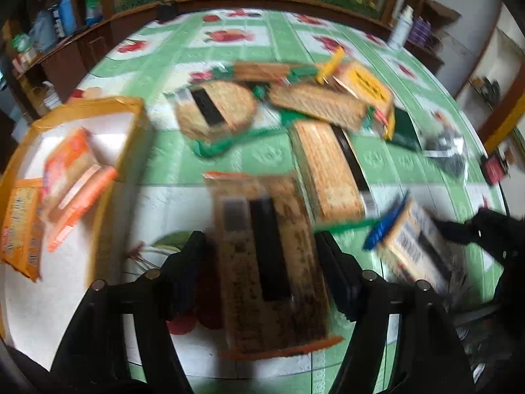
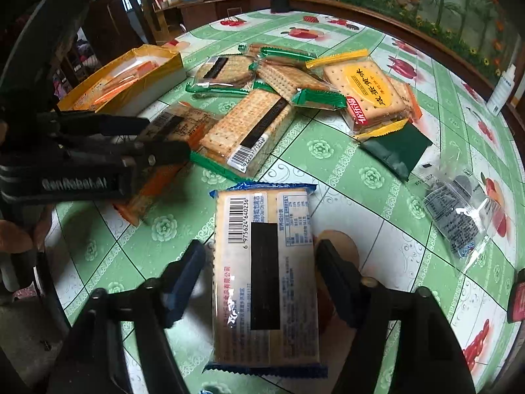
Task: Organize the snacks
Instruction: 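Carry both packs over the white box and open both grippers to drop them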
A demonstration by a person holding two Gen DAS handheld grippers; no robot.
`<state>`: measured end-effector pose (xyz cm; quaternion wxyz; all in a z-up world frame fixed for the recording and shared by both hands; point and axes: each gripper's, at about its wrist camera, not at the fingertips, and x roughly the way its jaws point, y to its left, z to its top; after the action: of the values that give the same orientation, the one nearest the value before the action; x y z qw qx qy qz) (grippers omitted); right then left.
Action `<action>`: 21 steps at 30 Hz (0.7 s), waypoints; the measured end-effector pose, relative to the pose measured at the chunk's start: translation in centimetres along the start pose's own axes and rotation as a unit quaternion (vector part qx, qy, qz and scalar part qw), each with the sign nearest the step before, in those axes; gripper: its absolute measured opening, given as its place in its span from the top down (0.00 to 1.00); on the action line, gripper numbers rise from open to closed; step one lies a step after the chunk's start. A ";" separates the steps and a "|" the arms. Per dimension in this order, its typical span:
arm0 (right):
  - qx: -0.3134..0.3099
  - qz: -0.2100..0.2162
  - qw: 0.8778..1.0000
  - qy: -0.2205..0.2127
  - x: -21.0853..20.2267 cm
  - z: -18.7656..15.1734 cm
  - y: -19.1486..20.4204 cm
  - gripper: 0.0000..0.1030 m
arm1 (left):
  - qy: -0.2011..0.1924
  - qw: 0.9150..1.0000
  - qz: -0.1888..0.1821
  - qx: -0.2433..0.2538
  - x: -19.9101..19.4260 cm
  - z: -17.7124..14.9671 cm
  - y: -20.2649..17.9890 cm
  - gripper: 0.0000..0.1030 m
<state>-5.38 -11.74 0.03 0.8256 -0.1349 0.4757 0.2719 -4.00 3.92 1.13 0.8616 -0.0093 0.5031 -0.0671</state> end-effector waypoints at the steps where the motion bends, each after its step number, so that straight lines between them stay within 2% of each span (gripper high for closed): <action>1: -0.003 -0.004 1.000 -0.004 -0.1 0.0 0.1 0.47 | -0.005 1.000 0.007 0.015 -0.1 -0.2 -0.4 0.41; 6: 0.021 0.013 1.000 -0.011 -0.7 -0.3 -0.4 0.47 | -0.003 1.000 -0.008 0.016 -0.7 -0.2 -0.1 0.42; 11: 0.025 0.018 0.999 -0.034 -2.6 0.1 0.1 0.47 | -0.029 0.999 -0.018 0.015 -3.2 -0.2 0.0 0.42; 16: 0.013 0.035 0.998 -0.056 -4.0 2.2 1.4 0.47 | -0.055 0.998 -0.030 0.008 -6.5 0.4 1.5 0.42; 21: -0.002 0.073 0.994 -0.080 -4.3 5.7 4.0 0.47 | -0.084 0.996 0.002 -0.015 -9.8 0.6 5.9 0.42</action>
<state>-5.34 -7.14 6.76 0.8384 -0.0795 0.4165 0.3426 -7.57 11.01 9.43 0.9007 -0.0268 0.4298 -0.0565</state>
